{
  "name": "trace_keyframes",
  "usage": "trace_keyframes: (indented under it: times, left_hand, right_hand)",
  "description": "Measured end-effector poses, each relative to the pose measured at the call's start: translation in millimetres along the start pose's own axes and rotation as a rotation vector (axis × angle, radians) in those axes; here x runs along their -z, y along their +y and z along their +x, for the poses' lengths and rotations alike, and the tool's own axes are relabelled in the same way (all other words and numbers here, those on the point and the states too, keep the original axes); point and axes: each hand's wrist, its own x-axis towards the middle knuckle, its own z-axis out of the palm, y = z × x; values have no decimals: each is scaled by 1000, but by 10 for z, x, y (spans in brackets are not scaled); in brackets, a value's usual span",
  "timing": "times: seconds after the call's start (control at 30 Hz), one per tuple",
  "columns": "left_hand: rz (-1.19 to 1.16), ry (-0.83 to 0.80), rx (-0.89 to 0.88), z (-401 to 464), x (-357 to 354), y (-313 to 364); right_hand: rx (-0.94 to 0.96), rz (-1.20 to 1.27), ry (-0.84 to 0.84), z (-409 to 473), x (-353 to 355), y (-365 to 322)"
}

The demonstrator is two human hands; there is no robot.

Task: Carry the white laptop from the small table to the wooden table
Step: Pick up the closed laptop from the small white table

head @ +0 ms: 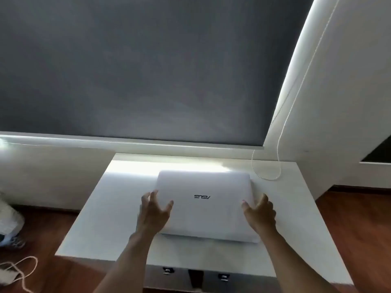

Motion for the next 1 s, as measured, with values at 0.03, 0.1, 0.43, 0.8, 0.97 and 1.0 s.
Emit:
trace_keyframes:
  times: [0.03, 0.1, 0.43, 0.8, 0.97, 1.0]
  left_hand:
    - [17, -6, 44, -13, -16, -1]
    - [60, 7, 89, -32, -49, 24]
    - [-130, -224, 8, 216, 126, -184]
    - [-247, -327, -97, 305, 132, -487]
    - [-242, -265, -114, 261, 81, -500]
    - [-243, -253, -114, 253, 66, -502]
  right_hand:
    - [-35, 15, 0, -10, -11, 18]
    - [-25, 38, -30, -36, -38, 45]
    - [-24, 251, -190, -12, 8, -5]
    - [98, 414, -235, -184, -70, 328]
    - [134, 376, -194, -150, -100, 338]
    - [147, 363, -193, -140, -102, 348]
